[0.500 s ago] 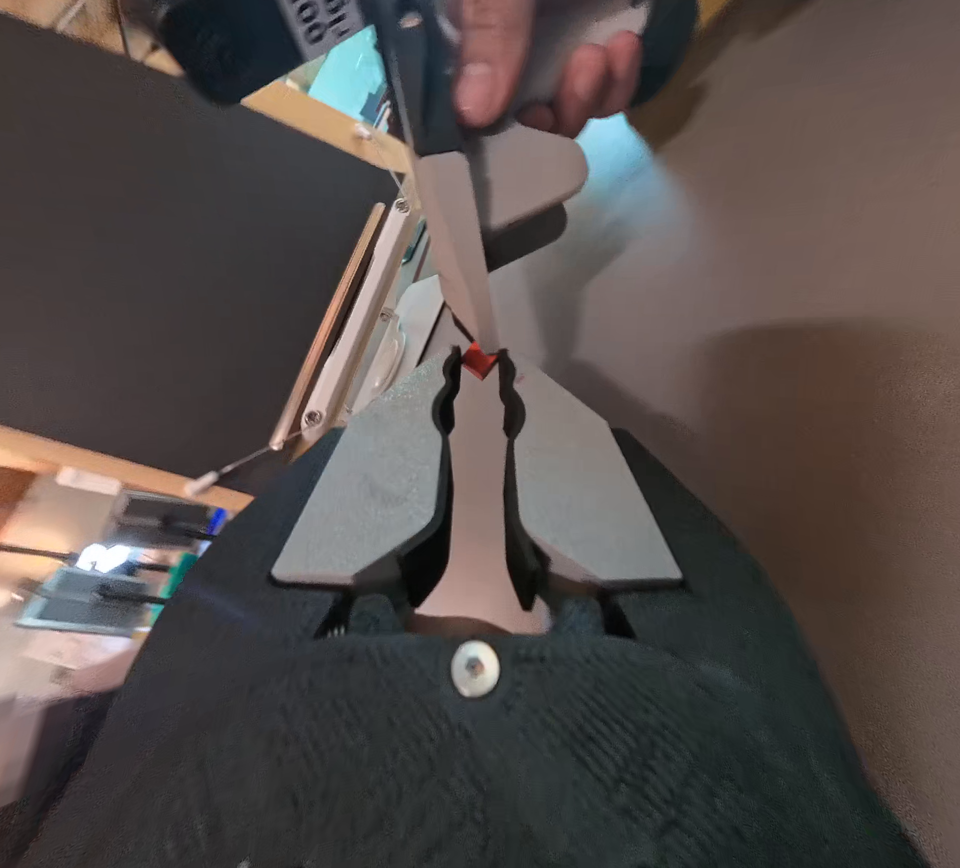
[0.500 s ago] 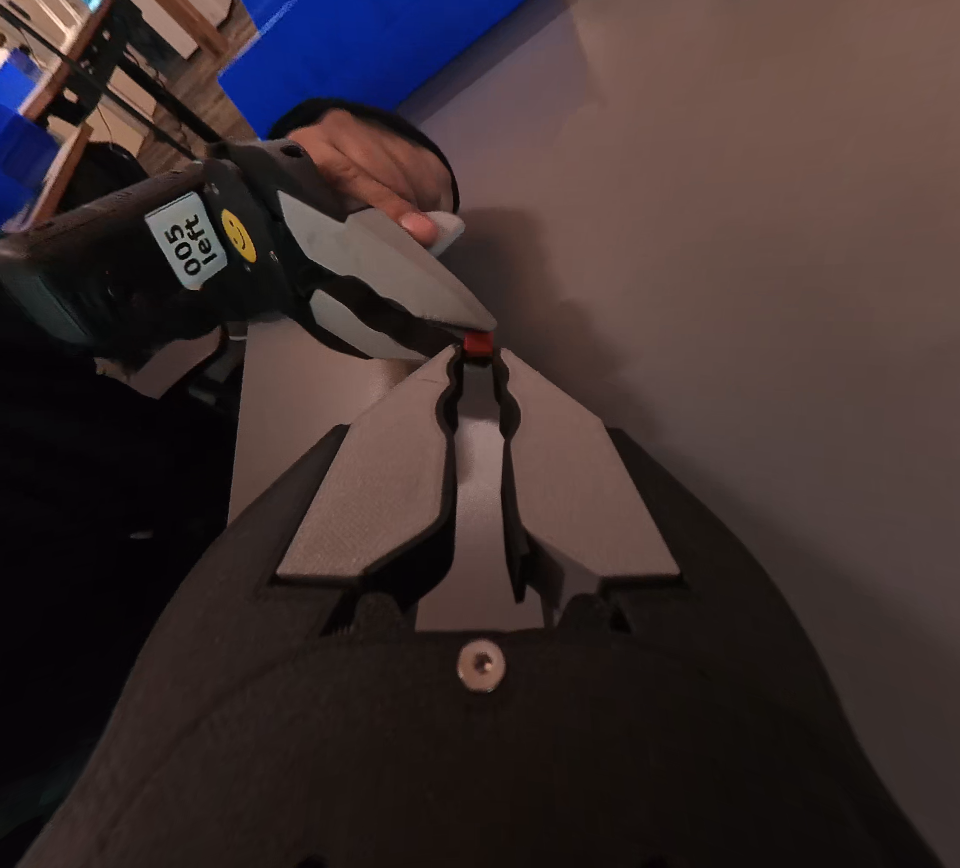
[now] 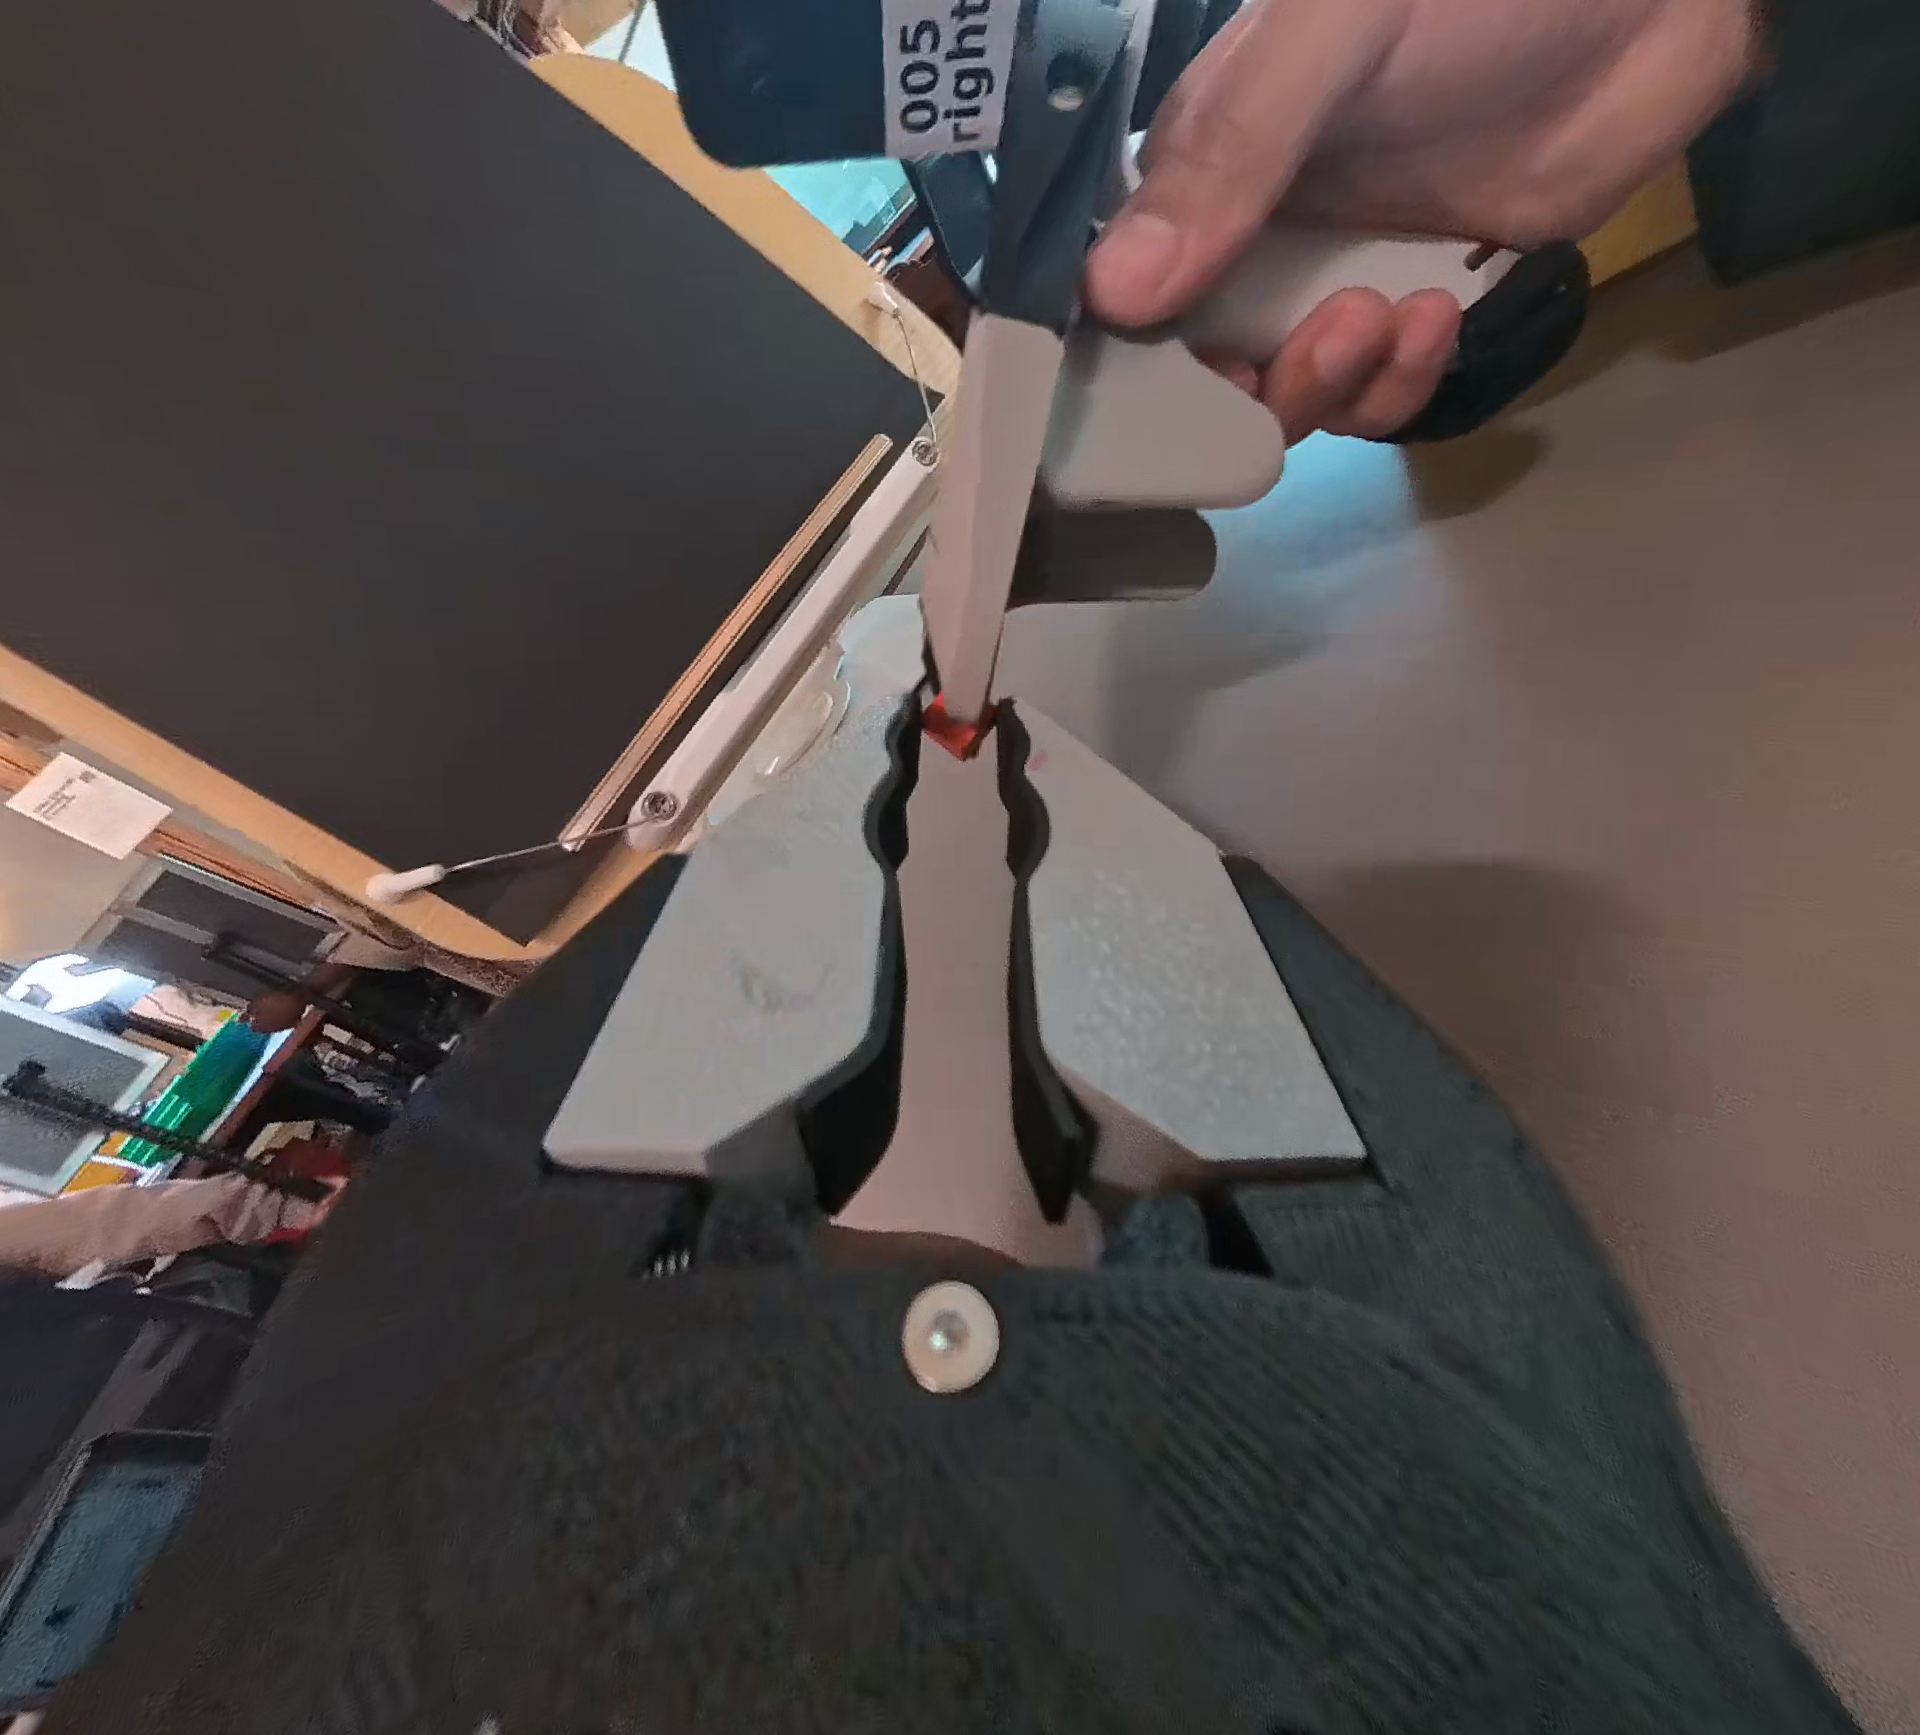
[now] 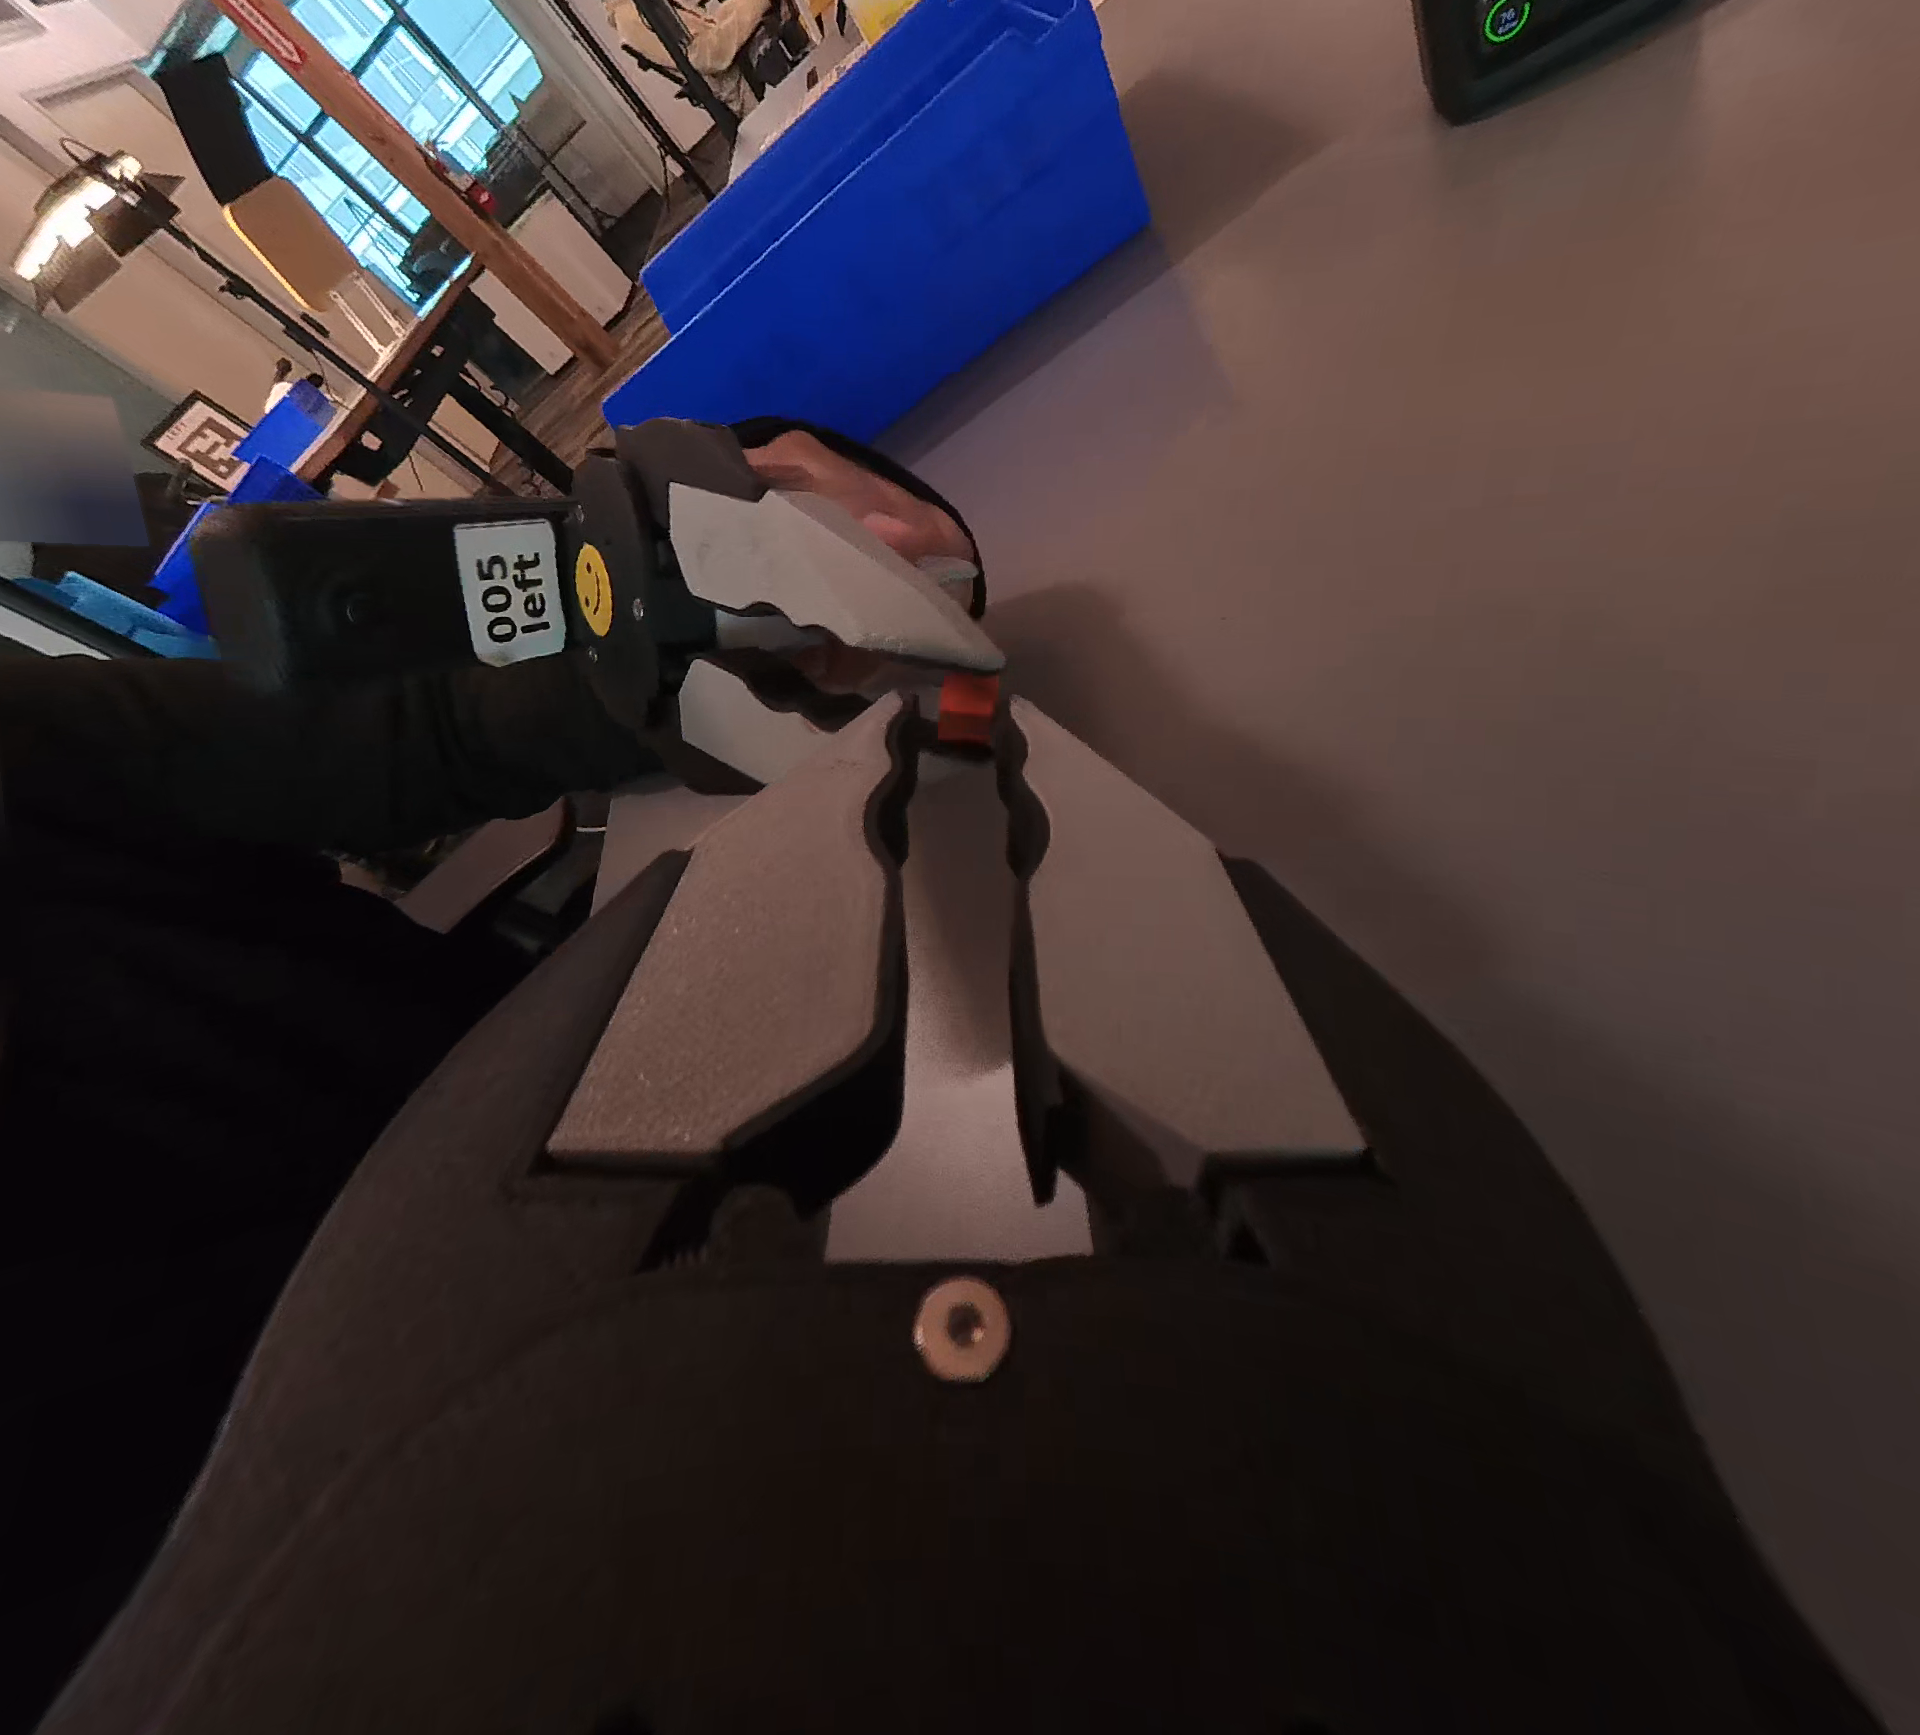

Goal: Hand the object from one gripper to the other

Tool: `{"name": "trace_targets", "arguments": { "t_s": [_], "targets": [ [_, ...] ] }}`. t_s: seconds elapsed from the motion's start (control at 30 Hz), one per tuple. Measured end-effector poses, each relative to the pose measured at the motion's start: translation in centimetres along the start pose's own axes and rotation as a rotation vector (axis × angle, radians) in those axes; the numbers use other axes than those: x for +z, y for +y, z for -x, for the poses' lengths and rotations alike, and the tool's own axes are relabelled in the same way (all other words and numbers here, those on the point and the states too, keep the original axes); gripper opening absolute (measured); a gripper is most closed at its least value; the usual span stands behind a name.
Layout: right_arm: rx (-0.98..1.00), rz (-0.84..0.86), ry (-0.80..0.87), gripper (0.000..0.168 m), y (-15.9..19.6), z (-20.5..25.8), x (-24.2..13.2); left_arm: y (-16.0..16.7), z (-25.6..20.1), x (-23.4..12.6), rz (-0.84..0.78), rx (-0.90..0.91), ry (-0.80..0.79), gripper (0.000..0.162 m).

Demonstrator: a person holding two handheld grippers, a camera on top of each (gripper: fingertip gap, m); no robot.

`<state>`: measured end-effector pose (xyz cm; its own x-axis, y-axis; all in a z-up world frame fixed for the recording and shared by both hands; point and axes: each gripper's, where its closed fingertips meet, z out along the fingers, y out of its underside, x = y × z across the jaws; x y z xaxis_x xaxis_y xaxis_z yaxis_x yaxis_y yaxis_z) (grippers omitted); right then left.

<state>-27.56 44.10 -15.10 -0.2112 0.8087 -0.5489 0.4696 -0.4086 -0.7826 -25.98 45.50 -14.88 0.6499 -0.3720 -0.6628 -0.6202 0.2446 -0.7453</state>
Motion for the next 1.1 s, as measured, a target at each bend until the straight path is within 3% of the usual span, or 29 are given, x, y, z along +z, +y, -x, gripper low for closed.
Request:
{"name": "trace_targets", "arguments": {
  "t_s": [0.33,0.53,0.83,1.1],
  "targets": [
    [-0.033,-0.039,0.010,0.006,-0.8,0.2,-0.8,0.5,0.8,-0.1,0.016,-0.089,-0.015,0.017],
    [0.100,0.001,-0.077,0.006,0.3,0.5,-1.2,-1.2,-1.0,-0.9,-0.081,0.089,0.041,0.014],
    [0.086,0.080,-0.174,0.006,1.5,2.4,-0.7,-2.0,-1.9,-1.2,-0.114,0.073,0.088,0.011],
    [0.065,-0.023,-0.066,0.004,-0.1,0.5,-1.7,-0.9,0.7,-0.9,-0.035,0.010,-0.002,0.009]
  ]
}}
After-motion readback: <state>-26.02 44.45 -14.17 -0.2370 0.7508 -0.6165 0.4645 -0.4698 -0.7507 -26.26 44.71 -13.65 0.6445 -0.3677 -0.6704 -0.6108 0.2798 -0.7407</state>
